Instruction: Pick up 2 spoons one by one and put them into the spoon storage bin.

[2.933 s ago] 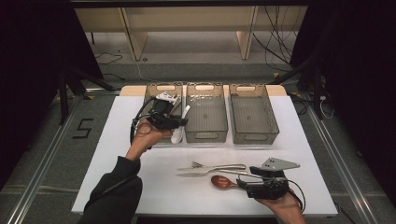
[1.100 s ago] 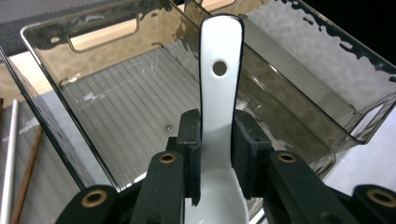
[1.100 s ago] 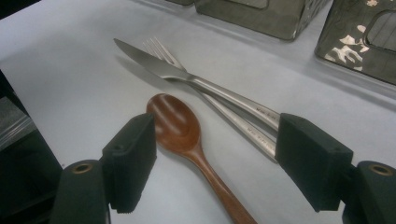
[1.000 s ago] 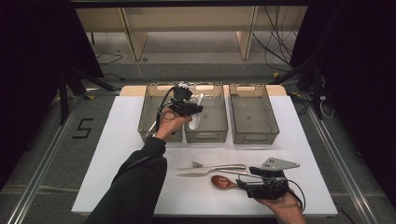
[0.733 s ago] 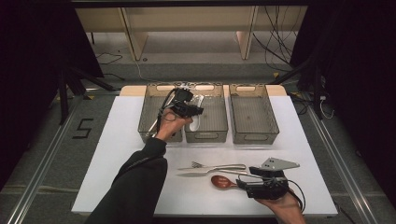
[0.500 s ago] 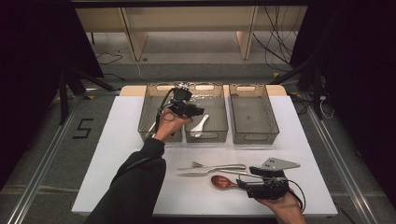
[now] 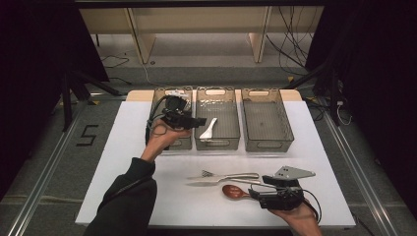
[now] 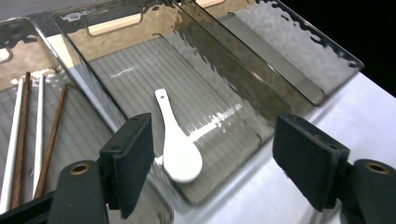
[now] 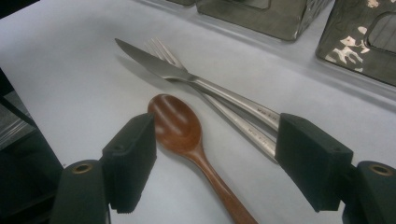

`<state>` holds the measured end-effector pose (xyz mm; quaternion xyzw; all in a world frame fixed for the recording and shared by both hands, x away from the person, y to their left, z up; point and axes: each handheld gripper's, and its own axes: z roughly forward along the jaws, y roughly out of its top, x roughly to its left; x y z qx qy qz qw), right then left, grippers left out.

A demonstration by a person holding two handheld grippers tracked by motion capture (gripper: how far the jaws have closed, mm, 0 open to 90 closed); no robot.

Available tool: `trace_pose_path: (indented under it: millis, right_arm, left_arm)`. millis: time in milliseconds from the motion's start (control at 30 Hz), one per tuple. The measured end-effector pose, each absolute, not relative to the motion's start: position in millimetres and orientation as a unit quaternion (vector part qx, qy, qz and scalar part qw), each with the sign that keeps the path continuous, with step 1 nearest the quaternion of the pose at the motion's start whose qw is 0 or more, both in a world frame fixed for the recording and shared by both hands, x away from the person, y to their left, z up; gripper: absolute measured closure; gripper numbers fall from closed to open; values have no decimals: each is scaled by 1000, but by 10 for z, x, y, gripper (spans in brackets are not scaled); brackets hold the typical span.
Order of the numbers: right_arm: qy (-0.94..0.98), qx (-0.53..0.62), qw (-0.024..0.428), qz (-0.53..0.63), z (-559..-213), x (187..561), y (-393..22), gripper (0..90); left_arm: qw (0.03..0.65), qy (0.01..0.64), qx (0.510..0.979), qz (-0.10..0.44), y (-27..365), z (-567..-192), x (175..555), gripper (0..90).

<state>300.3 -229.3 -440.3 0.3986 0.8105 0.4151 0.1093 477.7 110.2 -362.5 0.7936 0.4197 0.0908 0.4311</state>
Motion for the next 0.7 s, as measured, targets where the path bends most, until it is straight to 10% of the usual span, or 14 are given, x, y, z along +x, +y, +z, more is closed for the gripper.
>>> trace_pose_path:
  millis: [700]
  right_arm:
    - [826,385,99,399,-4365,3092,-2255,299]
  left_arm:
    - [477,418,768,88,1652,-3920,4147,195]
